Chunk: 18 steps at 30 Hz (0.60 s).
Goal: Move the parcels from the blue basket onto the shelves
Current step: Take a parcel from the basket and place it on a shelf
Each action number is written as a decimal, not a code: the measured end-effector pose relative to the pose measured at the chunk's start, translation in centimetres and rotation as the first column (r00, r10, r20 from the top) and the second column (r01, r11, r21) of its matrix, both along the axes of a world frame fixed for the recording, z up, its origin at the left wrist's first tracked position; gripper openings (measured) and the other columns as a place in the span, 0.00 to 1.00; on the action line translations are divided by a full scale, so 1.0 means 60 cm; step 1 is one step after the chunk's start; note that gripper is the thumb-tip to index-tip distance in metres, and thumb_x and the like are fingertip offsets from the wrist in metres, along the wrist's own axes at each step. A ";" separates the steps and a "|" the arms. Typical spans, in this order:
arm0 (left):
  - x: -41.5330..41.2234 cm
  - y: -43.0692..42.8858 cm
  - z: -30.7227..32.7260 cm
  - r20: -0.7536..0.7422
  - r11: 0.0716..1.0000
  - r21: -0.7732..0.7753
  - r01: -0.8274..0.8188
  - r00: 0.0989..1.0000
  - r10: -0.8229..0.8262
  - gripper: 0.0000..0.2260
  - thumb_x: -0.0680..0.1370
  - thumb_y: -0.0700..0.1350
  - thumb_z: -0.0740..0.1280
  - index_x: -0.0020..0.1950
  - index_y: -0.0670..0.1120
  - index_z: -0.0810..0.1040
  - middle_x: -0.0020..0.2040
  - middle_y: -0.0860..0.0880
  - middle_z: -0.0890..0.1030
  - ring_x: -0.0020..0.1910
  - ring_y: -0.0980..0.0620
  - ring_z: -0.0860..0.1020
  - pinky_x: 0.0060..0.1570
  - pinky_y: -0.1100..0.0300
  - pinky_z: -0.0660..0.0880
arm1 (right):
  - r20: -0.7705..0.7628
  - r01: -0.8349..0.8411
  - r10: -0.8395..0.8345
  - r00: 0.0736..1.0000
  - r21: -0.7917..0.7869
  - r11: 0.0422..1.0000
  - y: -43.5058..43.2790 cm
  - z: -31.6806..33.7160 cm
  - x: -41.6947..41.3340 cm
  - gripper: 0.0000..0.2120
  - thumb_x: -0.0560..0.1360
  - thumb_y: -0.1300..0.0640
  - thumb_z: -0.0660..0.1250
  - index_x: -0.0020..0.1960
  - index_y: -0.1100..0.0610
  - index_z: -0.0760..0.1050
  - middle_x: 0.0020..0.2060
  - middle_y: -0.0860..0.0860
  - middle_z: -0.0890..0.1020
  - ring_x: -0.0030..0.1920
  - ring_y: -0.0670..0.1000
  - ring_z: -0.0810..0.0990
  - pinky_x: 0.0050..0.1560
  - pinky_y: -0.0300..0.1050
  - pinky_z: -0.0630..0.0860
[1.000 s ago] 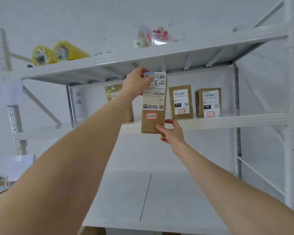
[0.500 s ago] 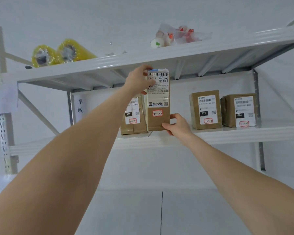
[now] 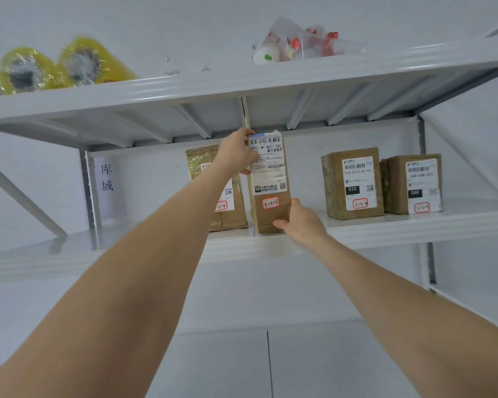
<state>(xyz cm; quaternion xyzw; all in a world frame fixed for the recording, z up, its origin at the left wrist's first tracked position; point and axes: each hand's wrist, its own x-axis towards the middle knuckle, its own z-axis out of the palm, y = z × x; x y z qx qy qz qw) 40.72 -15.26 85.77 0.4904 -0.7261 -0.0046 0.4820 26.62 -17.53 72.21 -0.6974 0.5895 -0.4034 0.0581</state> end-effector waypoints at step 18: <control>-0.024 -0.035 0.014 0.497 0.902 -0.268 -0.339 0.753 0.431 0.27 0.76 0.42 0.67 0.74 0.49 0.64 0.68 0.44 0.68 0.66 0.43 0.66 0.59 0.48 0.73 | -0.326 0.109 -0.285 0.901 -0.466 0.878 0.019 0.010 0.015 0.38 0.73 0.47 0.71 0.75 0.52 0.54 0.69 0.56 0.63 0.67 0.57 0.66 0.58 0.48 0.71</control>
